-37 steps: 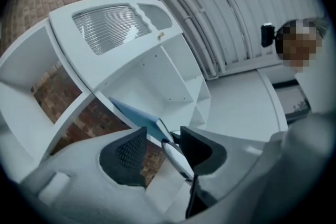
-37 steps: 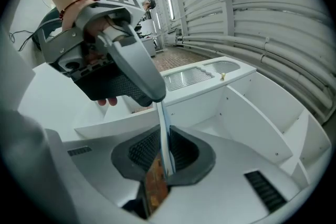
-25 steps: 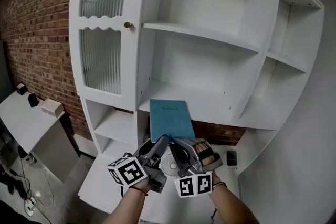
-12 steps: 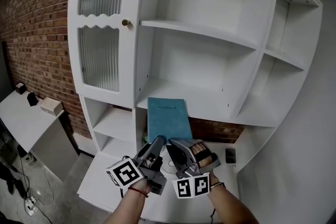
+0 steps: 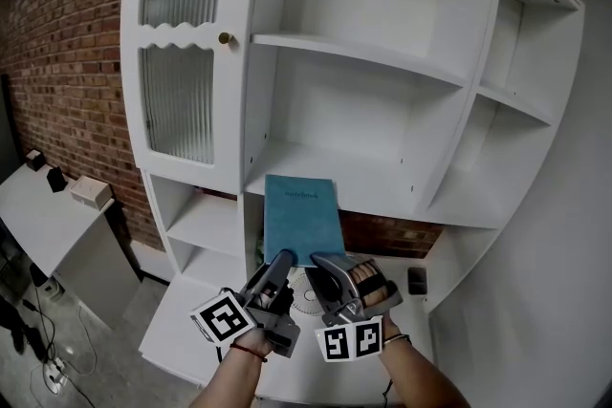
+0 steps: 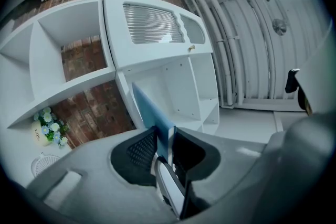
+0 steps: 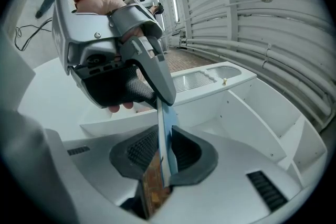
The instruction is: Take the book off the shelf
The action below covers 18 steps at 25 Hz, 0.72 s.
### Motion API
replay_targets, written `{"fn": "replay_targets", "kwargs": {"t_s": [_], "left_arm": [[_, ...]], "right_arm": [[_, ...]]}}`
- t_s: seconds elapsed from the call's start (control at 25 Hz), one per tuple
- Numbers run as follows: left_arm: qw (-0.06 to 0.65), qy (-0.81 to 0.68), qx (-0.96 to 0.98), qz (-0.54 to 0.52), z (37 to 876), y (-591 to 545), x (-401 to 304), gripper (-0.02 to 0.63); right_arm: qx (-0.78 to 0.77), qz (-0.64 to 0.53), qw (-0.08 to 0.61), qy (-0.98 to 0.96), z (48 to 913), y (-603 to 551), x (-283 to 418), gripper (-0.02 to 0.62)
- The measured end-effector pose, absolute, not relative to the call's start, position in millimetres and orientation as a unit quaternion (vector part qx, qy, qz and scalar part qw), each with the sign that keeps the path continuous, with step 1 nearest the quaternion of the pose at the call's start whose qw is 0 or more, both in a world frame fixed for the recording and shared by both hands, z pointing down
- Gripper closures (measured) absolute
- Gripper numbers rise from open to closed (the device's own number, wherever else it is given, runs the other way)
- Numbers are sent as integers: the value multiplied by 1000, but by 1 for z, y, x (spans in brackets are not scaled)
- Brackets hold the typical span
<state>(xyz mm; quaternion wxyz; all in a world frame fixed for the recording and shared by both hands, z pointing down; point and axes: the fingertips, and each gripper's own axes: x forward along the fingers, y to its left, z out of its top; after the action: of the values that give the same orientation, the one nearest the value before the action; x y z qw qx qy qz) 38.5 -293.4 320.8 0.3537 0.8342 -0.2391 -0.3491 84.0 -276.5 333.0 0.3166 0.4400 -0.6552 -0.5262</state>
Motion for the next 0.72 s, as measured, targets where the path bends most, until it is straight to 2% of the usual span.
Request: {"fn": "replay_targets", "kwargs": {"t_s": [0.44, 0.72], "left_arm": [[369, -223, 827, -361, 323, -285, 35, 525], [362, -211, 826, -376, 326, -273, 30, 525]], "right_arm": [[453, -535, 335, -630, 336, -274, 105, 510], [454, -547, 317, -628, 338, -262, 100, 523]]}}
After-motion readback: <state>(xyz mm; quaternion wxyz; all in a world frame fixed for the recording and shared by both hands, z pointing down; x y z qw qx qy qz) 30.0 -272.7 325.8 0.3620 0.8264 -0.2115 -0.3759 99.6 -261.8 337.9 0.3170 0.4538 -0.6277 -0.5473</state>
